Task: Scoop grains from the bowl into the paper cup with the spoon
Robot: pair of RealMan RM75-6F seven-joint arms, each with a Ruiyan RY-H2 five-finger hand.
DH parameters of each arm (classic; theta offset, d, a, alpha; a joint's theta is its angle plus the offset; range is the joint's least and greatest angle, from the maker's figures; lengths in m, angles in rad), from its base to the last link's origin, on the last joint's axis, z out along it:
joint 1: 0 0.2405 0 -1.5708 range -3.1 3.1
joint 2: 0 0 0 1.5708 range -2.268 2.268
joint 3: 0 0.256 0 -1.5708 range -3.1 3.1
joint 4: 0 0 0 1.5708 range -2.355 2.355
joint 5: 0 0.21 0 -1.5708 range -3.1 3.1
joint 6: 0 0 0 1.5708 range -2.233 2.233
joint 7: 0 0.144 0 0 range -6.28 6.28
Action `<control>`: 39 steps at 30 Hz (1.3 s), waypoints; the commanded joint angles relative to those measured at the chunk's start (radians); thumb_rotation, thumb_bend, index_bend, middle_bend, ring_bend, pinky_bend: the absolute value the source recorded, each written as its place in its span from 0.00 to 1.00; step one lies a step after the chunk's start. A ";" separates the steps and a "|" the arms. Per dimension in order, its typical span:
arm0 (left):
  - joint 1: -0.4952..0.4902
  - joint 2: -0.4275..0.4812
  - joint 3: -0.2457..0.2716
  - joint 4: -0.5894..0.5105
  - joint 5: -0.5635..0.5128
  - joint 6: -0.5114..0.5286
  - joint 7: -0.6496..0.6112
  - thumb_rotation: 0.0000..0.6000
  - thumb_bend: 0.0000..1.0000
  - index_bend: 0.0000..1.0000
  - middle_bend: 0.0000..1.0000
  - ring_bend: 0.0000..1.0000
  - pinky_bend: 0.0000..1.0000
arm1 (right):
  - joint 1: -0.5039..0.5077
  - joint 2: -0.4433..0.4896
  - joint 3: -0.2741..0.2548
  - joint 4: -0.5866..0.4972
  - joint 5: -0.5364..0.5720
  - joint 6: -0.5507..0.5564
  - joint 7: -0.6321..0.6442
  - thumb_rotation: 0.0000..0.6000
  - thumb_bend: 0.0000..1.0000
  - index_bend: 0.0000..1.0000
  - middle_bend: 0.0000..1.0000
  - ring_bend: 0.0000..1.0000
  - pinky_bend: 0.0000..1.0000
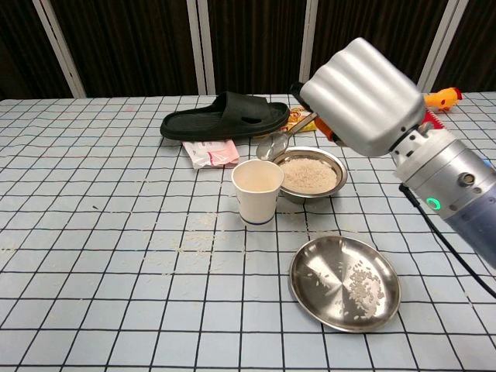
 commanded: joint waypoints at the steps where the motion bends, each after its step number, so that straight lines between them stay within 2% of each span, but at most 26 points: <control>1: 0.000 -0.002 -0.001 0.001 0.001 0.003 0.006 1.00 0.00 0.00 0.00 0.00 0.00 | -0.064 0.113 -0.029 -0.159 0.009 -0.003 -0.030 1.00 0.61 0.65 0.83 0.97 1.00; 6: 0.002 -0.007 -0.002 0.001 -0.002 0.011 0.016 1.00 0.00 0.00 0.00 0.00 0.00 | -0.130 0.170 -0.077 -0.265 0.022 -0.010 -0.020 1.00 0.61 0.65 0.83 0.97 1.00; 10: 0.006 -0.010 -0.007 0.003 -0.012 0.020 0.022 1.00 0.00 0.00 0.00 0.00 0.00 | -0.174 0.198 -0.134 -0.339 0.038 -0.057 -0.034 1.00 0.61 0.65 0.83 0.97 1.00; 17: 0.007 -0.013 -0.010 0.004 -0.018 0.023 0.026 1.00 0.00 0.00 0.00 0.00 0.00 | -0.211 0.206 -0.166 -0.422 0.114 -0.151 -0.058 1.00 0.61 0.65 0.83 0.97 1.00; 29: 0.006 -0.008 -0.012 0.006 -0.022 0.014 0.012 1.00 0.00 0.00 0.00 0.00 0.00 | -0.235 0.156 -0.140 -0.442 0.217 -0.226 -0.067 1.00 0.59 0.62 0.83 0.97 1.00; 39: 0.004 -0.006 -0.010 0.004 -0.020 0.009 0.016 1.00 0.00 0.00 0.00 0.00 0.00 | -0.244 0.139 -0.138 -0.448 0.231 -0.246 -0.122 1.00 0.42 0.50 0.83 0.96 1.00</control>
